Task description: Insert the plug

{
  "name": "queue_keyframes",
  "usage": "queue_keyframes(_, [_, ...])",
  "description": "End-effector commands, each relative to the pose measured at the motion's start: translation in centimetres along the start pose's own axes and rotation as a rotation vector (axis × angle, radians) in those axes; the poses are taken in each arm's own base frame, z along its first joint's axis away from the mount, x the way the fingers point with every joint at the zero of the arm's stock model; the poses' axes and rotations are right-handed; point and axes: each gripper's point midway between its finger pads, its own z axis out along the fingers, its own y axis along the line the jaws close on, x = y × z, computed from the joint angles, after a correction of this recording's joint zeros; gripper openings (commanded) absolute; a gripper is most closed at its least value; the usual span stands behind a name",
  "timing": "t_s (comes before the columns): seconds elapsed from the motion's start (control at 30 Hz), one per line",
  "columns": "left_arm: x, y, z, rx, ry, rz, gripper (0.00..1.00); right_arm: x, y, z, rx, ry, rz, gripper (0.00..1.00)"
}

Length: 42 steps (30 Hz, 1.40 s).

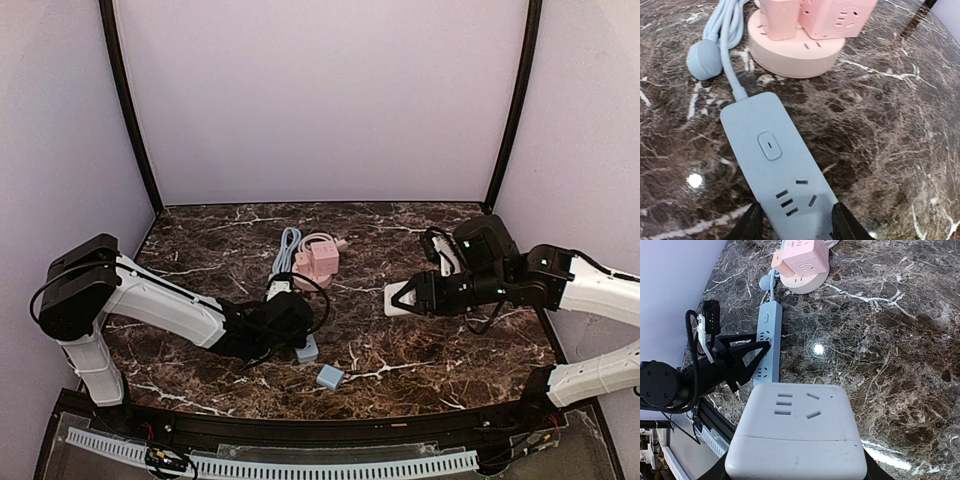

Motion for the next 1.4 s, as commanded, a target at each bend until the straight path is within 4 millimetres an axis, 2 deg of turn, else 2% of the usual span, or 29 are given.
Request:
queue_keyframes(0.0, [6.6,-2.8,-0.4,0.141,0.197,0.052,0.45,-0.5,0.3,-0.6,-0.007,-0.019,0.005,0.10])
queue_keyframes(0.1, [7.4,-3.0,-1.0,0.126,0.204,0.095,0.50,-0.4,0.4,-0.6,-0.011,-0.013,0.008,0.10])
queue_keyframes(0.2, [7.2,-1.8,-1.4,0.073,0.177,0.108,0.72,-0.4,0.5,-0.6,-0.013,-0.009,0.009,0.10])
queue_keyframes(0.33, [5.2,-0.5,-2.0,-0.009,0.105,0.101,0.88,-0.4,0.6,-0.7,-0.017,-0.009,0.008,0.10])
queue_keyframes(0.47, [2.7,-0.4,-2.1,-0.093,0.041,0.103,0.91,-0.3,0.7,-0.8,-0.022,-0.007,0.007,0.10])
queue_keyframes(0.63, [1.9,-1.6,-0.9,-0.120,0.044,0.075,0.89,-0.1,0.6,-0.9,-0.027,-0.006,0.003,0.10])
queue_keyframes(0.8, [2.6,-1.2,1.3,-0.147,0.096,0.001,0.87,0.1,0.9,-1.1,-0.052,-0.010,-0.001,0.10])
queue_keyframes(0.93, [2.7,-0.7,2.4,-0.173,0.109,-0.027,0.86,0.3,0.8,-1.2,-0.061,-0.015,-0.003,0.10])
queue_keyframes(1.07, [3.2,-0.2,2.6,-0.179,0.110,-0.029,0.73,0.4,0.7,-1.2,-0.060,-0.015,-0.007,0.10])
queue_keyframes(1.13, [4.0,0.1,2.7,-0.172,0.130,-0.017,0.63,0.4,0.7,-1.2,-0.059,-0.014,-0.009,0.10])
queue_keyframes(1.27, [5.8,0.2,2.1,-0.152,0.171,0.016,0.59,0.5,0.5,-1.0,-0.045,-0.002,-0.009,0.10])
queue_keyframes(1.37, [7.2,-0.3,0.7,-0.123,0.183,0.059,0.59,0.6,0.4,-0.9,-0.034,0.004,-0.006,0.10])
